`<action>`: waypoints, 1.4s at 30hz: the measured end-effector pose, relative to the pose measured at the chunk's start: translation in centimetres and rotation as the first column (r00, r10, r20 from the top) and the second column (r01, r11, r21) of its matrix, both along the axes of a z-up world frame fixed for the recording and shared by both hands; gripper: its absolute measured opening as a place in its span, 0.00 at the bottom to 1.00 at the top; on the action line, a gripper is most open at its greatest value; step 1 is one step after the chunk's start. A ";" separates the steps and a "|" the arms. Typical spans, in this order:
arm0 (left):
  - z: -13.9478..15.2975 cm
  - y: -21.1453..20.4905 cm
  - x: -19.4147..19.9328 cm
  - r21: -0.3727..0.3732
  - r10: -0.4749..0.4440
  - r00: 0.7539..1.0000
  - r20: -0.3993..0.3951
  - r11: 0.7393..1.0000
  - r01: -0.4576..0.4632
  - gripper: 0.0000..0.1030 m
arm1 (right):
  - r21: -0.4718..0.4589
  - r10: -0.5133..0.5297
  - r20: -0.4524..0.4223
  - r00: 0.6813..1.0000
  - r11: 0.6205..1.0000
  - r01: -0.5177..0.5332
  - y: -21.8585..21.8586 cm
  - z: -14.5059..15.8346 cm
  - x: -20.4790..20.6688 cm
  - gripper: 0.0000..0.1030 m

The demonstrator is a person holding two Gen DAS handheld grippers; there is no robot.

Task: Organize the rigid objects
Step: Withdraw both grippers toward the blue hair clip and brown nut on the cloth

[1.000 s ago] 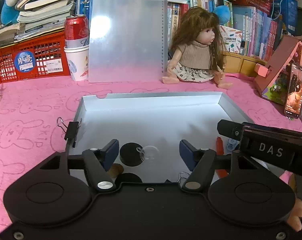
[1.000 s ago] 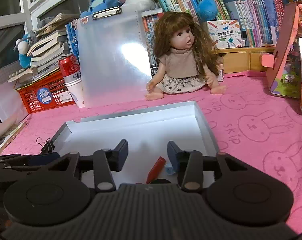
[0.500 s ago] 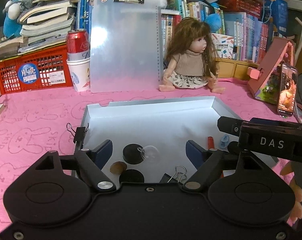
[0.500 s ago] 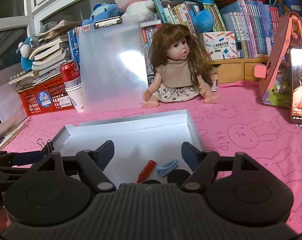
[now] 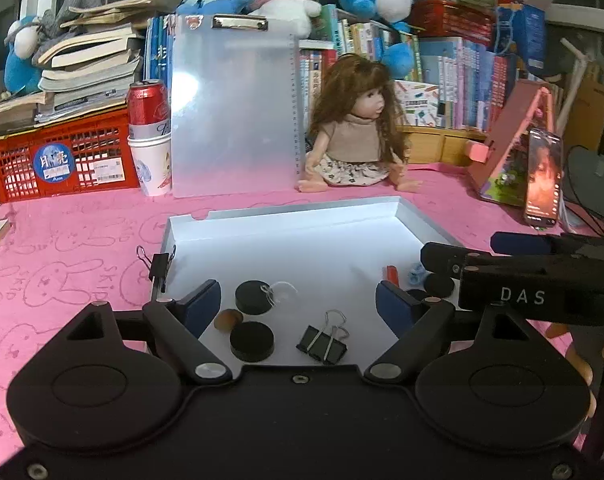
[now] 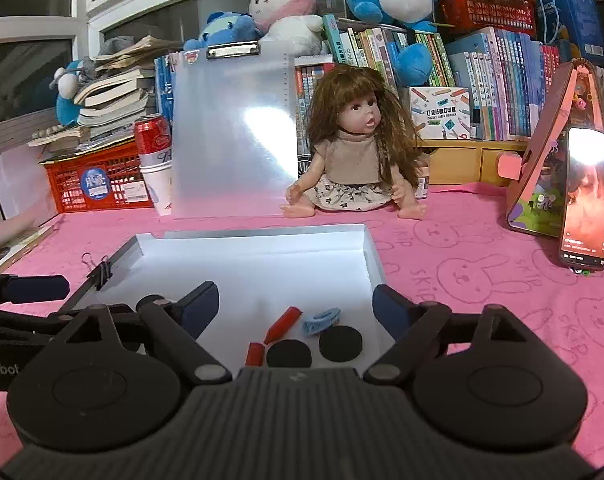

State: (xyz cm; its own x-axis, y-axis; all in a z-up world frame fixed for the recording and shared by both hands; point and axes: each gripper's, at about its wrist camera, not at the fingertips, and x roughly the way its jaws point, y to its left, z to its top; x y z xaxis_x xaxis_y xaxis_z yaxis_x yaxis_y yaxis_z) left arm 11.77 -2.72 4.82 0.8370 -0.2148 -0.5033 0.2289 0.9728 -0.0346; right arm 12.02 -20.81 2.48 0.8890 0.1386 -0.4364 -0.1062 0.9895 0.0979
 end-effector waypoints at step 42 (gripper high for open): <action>-4.5 -1.4 -10.5 0.030 -0.243 0.967 -0.079 0.969 0.246 0.48 | -0.109 0.048 0.022 0.999 0.993 -0.045 -1.6 -2.3 -8.6 0.94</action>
State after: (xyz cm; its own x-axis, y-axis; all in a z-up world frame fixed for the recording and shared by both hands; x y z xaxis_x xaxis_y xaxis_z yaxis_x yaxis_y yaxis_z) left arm 1.26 -4.08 0.34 0.7216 -0.3874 -0.5738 0.4585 0.8884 -0.0232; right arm 3.40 -22.41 0.22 0.8932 0.1333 -0.4294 -0.1535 0.9881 -0.0126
